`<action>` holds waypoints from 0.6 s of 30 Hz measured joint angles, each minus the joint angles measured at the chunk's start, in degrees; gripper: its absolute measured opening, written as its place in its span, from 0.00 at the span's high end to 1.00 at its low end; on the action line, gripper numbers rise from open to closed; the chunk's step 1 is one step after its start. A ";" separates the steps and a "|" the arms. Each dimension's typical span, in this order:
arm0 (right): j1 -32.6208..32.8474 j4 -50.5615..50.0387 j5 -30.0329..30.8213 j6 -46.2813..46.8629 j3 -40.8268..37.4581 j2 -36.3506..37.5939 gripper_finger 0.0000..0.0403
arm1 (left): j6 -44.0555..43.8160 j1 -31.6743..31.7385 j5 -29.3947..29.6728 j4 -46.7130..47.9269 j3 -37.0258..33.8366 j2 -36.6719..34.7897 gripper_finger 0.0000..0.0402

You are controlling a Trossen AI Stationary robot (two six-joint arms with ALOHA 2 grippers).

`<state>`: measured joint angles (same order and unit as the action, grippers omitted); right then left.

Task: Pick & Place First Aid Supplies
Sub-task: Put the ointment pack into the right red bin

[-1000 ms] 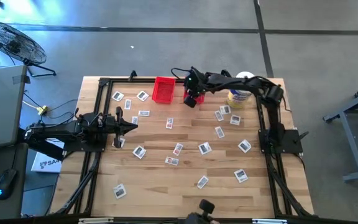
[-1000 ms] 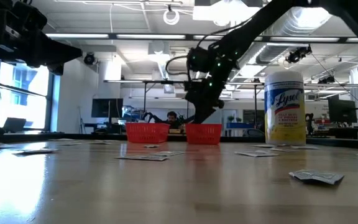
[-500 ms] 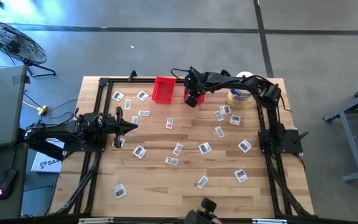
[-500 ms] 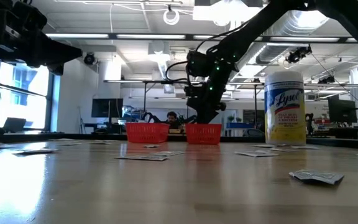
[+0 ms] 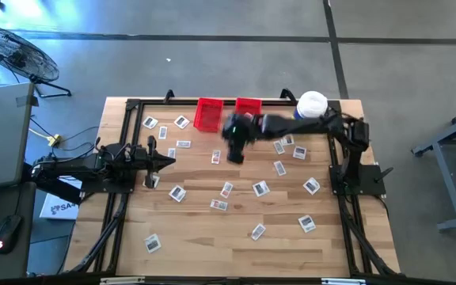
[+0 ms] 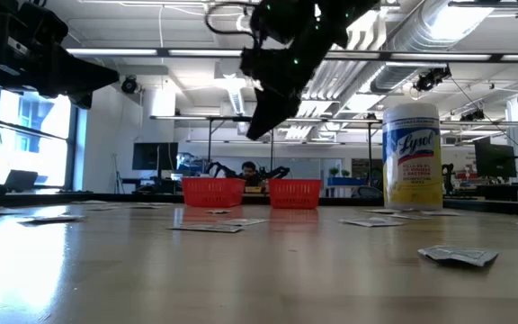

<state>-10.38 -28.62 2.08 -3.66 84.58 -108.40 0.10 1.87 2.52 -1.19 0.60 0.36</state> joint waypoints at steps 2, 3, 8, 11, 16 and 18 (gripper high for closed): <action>4.31 0.38 0.09 0.30 0.00 -1.67 0.73 | 0.02 0.00 0.00 0.00 0.00 0.00 1.00; 6.25 0.46 0.37 0.74 0.00 -2.70 0.72 | 0.01 0.00 0.00 0.00 0.00 0.00 1.00; 13.80 1.61 0.57 3.57 -0.09 -7.15 0.70 | 0.01 0.00 0.00 0.00 0.00 0.00 1.00; 16.16 3.16 0.61 5.11 -0.09 -9.45 0.70 | 0.02 0.00 0.00 0.00 0.00 0.00 1.00; 18.30 5.54 1.25 4.89 -0.09 -12.80 0.70 | 0.00 0.00 0.00 -0.01 0.00 0.00 1.00; 18.53 4.93 1.60 4.85 -0.09 -13.62 0.70 | 0.02 0.00 -0.02 0.00 0.00 0.00 1.00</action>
<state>8.16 -23.68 3.67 1.19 84.49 -122.02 0.12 1.87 2.50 -1.19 0.60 0.36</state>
